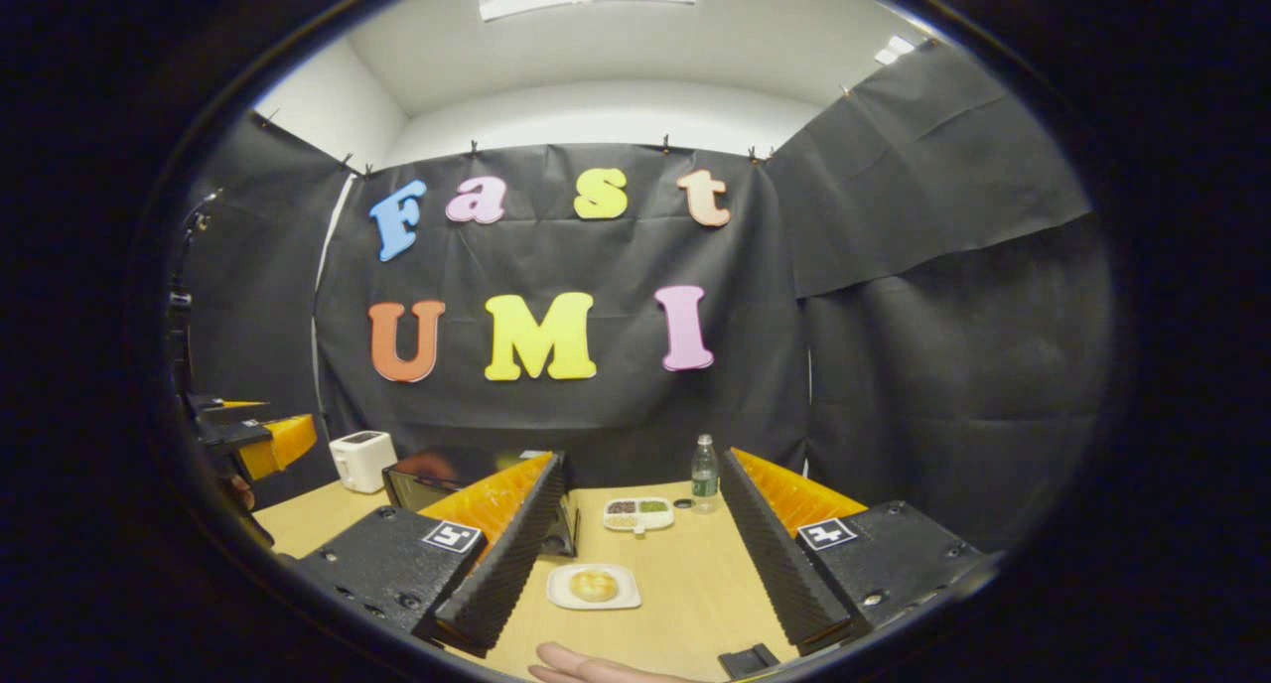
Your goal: Open the electric oven with the left hand, put the food in, and close the electric oven.
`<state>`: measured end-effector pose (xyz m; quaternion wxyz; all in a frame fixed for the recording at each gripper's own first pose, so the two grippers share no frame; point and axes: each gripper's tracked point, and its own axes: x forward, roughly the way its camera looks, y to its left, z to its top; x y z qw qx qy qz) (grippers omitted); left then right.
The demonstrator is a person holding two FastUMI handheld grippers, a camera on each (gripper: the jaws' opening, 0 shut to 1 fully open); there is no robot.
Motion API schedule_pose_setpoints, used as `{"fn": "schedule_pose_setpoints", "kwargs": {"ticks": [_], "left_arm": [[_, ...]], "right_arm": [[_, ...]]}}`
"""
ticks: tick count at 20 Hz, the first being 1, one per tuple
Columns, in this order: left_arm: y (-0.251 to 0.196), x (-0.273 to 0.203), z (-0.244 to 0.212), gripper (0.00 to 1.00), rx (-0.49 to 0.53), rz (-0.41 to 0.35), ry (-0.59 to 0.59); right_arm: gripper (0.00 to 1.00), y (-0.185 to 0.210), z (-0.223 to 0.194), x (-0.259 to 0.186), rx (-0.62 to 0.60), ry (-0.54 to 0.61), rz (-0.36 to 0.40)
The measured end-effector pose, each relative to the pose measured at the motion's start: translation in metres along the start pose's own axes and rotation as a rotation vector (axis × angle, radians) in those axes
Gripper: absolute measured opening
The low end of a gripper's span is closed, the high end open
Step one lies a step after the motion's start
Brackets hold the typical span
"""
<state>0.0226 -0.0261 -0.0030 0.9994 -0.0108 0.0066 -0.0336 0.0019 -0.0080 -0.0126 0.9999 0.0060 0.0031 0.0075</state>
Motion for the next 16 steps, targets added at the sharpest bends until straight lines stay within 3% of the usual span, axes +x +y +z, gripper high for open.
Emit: {"fn": "schedule_pose_setpoints", "kwargs": {"ticks": [5, 11, 16], "left_arm": [[-0.007, 0.041, -0.006, 0.95, 0.004, -0.02, 0.022], [-0.043, 0.102, -0.02, 0.95, -0.023, -0.134, 0.105], [-0.046, 0.17, -0.05, 0.96, -0.011, -0.119, 0.168]], "right_arm": [[0.98, -0.004, -0.004, 0.001, -0.02, -0.01, -0.011], [0.98, -0.012, -0.011, 0.005, -0.002, -0.009, -0.003], [0.98, -0.021, -0.02, 0.011, -0.002, 0.0, -0.002]]}}
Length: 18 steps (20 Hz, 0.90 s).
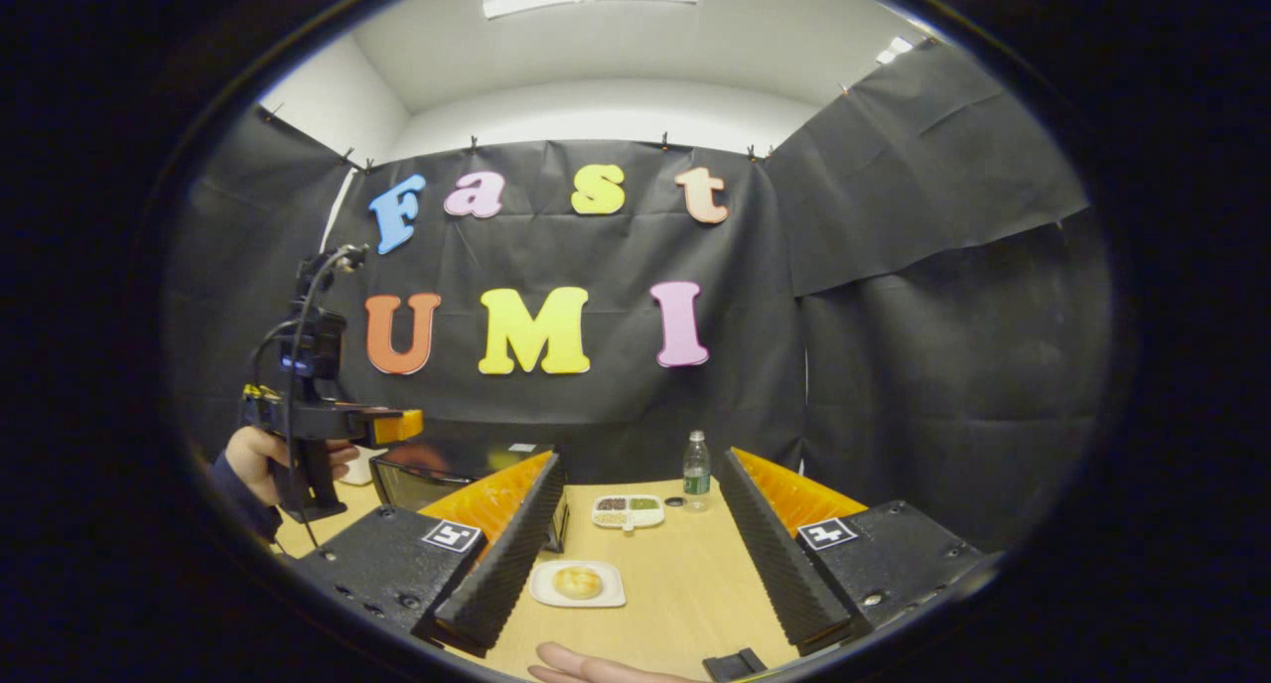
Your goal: Open the electric oven with the left hand, put the food in, and close the electric oven.
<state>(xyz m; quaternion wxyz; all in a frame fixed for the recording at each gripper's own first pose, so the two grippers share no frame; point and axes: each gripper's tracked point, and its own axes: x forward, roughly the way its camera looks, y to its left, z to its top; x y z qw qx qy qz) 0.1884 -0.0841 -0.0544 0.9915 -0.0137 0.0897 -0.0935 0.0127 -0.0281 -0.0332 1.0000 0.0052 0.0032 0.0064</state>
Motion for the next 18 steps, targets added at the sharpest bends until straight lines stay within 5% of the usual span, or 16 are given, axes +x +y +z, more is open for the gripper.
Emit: {"fn": "schedule_pose_setpoints", "kwargs": {"ticks": [10, 11, 16, 17, 18], "left_arm": [[0.024, 0.085, -0.078, 0.96, 0.009, 0.047, 0.222], [0.025, 0.086, -0.082, 0.89, -0.006, 0.041, 0.238], [0.017, 0.083, -0.096, 0.98, 0.001, 0.009, 0.285], [0.014, 0.078, -0.098, 0.89, 0.007, 0.005, 0.286], [0.012, 0.078, -0.096, 0.99, 0.004, 0.005, 0.282]], "right_arm": [[0.98, -0.023, -0.035, 0.026, 0.019, 0.041, -0.006], [0.98, -0.024, -0.034, 0.027, 0.022, 0.042, -0.008], [0.98, -0.014, -0.036, 0.027, 0.03, 0.042, 0.016], [0.98, -0.011, -0.037, 0.025, 0.02, 0.041, 0.02], [0.98, -0.009, -0.037, 0.023, 0.01, 0.041, 0.021]]}}
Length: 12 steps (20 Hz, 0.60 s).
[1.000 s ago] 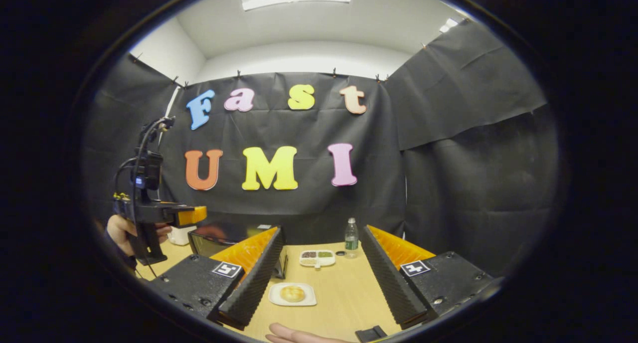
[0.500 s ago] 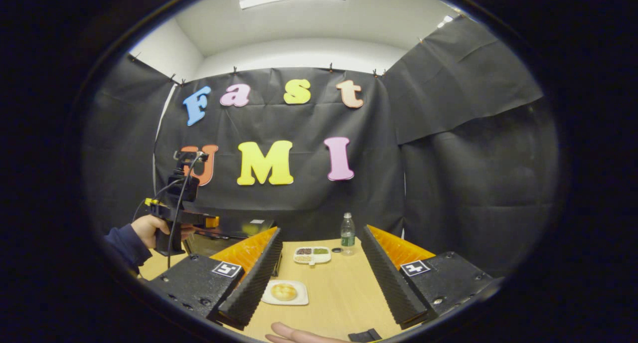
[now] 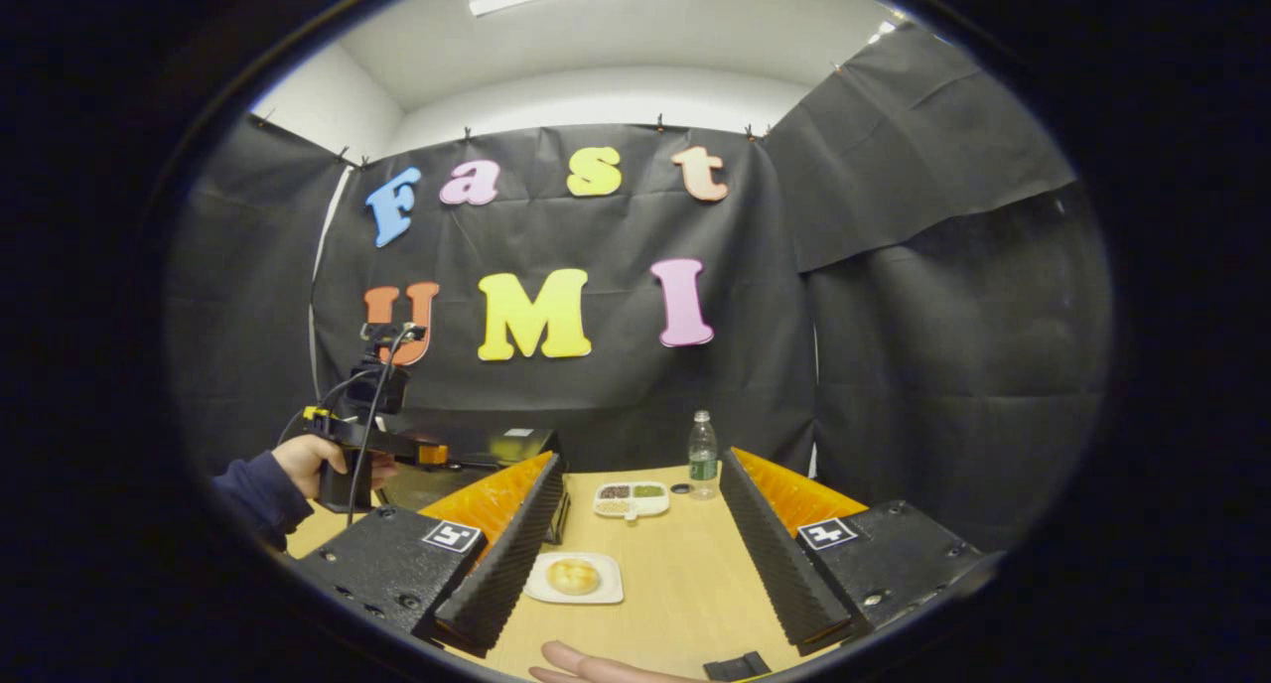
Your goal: Open the electric oven with the left hand, put the food in, and close the electric oven.
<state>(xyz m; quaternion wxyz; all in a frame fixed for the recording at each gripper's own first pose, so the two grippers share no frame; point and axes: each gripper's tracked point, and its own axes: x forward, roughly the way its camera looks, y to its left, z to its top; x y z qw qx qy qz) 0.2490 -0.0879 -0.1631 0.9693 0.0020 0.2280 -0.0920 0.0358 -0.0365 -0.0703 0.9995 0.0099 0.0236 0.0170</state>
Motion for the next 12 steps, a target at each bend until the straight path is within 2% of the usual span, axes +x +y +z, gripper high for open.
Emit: {"fn": "schedule_pose_setpoints", "kwargs": {"ticks": [4, 10, 12], "left_arm": [[-0.001, -0.007, -0.006, 0.99, -0.013, 0.005, -0.018], [-0.004, -0.027, -0.02, 0.99, 0.003, 0.031, -0.025], [-0.004, -0.036, -0.026, 0.98, -0.031, 0.033, -0.021]], "right_arm": [[0.98, 0.005, -0.003, -0.007, 0.005, 0.024, 0.012], [0.98, -0.009, -0.004, -0.013, -0.001, 0.03, -0.025], [0.98, -0.007, -0.002, -0.017, -0.001, 0.028, -0.02]]}}
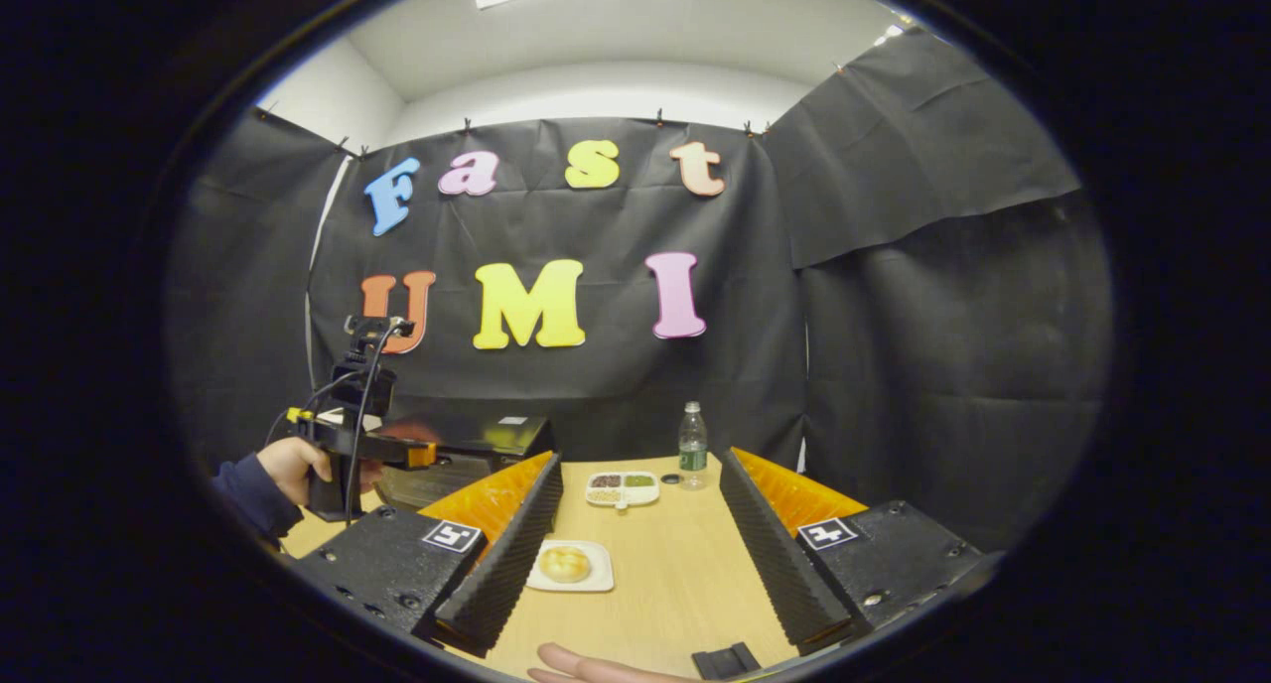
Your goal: Open the electric oven with the left hand, put the food in, and close the electric oven.
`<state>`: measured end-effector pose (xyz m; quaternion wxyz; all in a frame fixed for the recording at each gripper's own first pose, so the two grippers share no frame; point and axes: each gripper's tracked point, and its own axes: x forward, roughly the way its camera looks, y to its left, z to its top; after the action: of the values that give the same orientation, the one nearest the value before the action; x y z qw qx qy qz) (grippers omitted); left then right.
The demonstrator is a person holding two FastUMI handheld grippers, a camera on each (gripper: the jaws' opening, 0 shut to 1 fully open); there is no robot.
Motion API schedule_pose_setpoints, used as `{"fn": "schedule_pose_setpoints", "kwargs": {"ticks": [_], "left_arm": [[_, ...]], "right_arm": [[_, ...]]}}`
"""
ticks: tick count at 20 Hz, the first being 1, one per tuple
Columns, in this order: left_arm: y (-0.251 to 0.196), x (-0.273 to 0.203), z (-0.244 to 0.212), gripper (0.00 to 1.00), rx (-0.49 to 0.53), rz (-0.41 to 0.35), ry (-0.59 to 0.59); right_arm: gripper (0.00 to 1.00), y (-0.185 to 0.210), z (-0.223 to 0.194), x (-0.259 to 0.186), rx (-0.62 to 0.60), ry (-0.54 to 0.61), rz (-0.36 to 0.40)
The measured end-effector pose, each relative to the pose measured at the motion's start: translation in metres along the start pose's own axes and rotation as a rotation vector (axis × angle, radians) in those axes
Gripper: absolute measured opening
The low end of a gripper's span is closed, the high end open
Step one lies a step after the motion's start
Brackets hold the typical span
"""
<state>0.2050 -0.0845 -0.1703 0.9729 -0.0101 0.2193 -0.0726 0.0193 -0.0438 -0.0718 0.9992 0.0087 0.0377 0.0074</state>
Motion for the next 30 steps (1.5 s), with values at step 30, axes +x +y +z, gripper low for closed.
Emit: {"fn": "schedule_pose_setpoints", "kwargs": {"ticks": [30], "left_arm": [[-0.018, -0.065, -0.133, 0.96, 0.002, 0.021, -0.017]], "right_arm": [[0.99, 0.013, -0.016, 0.001, 0.007, 0.035, 0.034]]}}
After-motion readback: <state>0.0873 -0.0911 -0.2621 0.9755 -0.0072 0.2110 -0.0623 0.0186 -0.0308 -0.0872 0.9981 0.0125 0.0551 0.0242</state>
